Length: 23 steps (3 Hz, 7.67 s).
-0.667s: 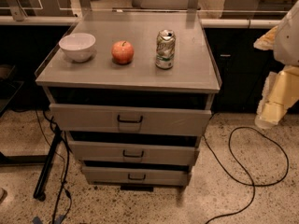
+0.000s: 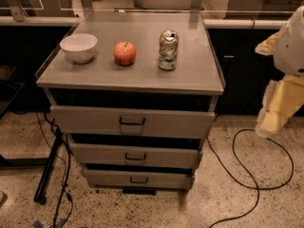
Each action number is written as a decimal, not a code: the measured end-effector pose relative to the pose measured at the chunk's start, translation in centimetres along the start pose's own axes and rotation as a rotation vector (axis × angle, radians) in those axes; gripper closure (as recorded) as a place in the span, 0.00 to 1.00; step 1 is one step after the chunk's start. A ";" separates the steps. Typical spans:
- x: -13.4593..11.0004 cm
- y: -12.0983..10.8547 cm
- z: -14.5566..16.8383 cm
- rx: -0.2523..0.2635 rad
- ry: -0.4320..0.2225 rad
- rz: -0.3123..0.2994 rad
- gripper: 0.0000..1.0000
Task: Open top drawer
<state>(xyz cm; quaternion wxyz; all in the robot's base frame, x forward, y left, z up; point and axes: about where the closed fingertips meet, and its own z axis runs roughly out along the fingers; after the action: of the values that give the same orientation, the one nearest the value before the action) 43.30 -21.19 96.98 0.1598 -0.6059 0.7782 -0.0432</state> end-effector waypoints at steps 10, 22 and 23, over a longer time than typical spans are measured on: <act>-12.3 5.3 25.0 -0.064 -0.123 0.010 0.00; -13.0 0.7 37.4 -0.124 0.019 0.088 0.00; -11.2 3.0 36.3 -0.156 0.020 0.092 0.00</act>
Offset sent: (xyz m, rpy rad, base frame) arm -0.0410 0.1045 -0.0893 0.0489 0.0203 0.0974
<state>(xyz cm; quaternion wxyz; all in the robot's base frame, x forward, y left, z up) 53.87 -5.08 64.12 0.1061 -0.5796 0.8077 0.0191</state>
